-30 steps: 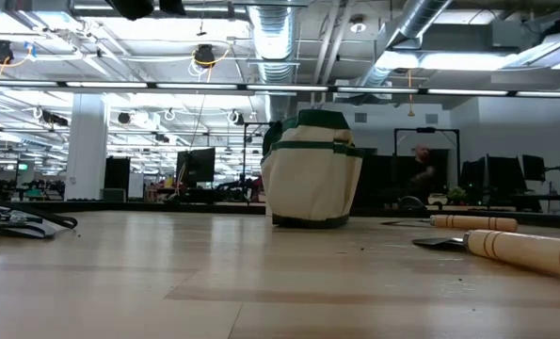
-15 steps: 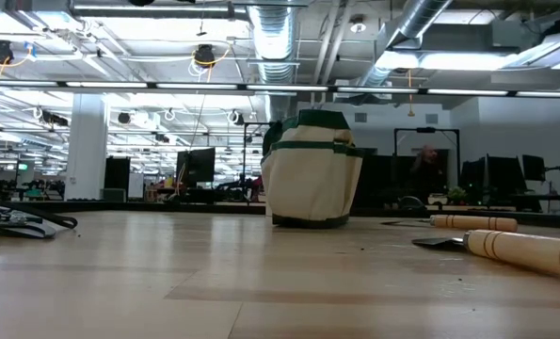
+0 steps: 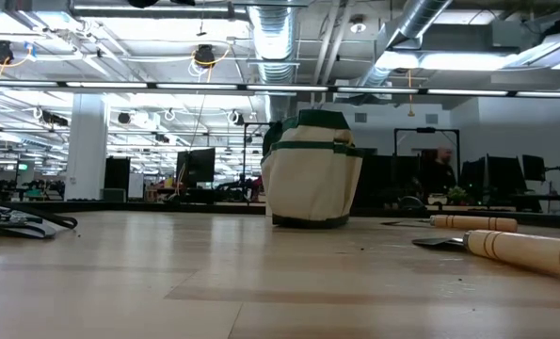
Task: Pick & Place Garden tools in Gardening bag
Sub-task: Put the brown trowel into the green gardening bag
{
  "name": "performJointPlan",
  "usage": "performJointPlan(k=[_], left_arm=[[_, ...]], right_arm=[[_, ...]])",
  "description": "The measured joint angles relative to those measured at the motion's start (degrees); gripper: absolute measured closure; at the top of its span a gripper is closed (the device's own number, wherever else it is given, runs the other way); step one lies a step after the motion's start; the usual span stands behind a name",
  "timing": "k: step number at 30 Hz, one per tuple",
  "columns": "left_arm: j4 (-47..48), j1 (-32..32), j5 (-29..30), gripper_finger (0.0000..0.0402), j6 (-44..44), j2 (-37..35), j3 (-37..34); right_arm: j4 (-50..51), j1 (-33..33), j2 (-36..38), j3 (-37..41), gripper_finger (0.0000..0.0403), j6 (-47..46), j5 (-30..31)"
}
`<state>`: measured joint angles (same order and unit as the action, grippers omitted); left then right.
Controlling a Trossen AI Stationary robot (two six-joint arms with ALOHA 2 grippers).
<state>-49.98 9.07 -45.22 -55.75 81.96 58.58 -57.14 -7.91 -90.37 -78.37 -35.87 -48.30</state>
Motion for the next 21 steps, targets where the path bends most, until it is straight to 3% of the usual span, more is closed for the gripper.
performJointPlan(k=[7, 13, 17, 21], left_arm=[[-0.4, 4.1, 3.3, 0.0179, 0.2, -3.8, -0.2], [1.2, 7.1, 7.9, 0.0179, 4.7, -8.2, -0.2], [2.9, 8.3, 11.5, 0.0179, 7.3, -10.6, -0.2], [5.5, 8.5, 15.9, 0.0179, 9.6, -12.2, -0.2]], right_arm=[[0.1, -0.5, 2.8, 0.0, 0.0339, -8.1, -8.5], [9.5, -0.7, 7.6, 0.0, 0.0339, -3.7, -10.2], [25.6, -1.3, 12.7, 0.0, 0.0339, 7.3, -6.3], [44.5, -1.2, 18.3, 0.0, 0.0339, 21.6, 3.4]])
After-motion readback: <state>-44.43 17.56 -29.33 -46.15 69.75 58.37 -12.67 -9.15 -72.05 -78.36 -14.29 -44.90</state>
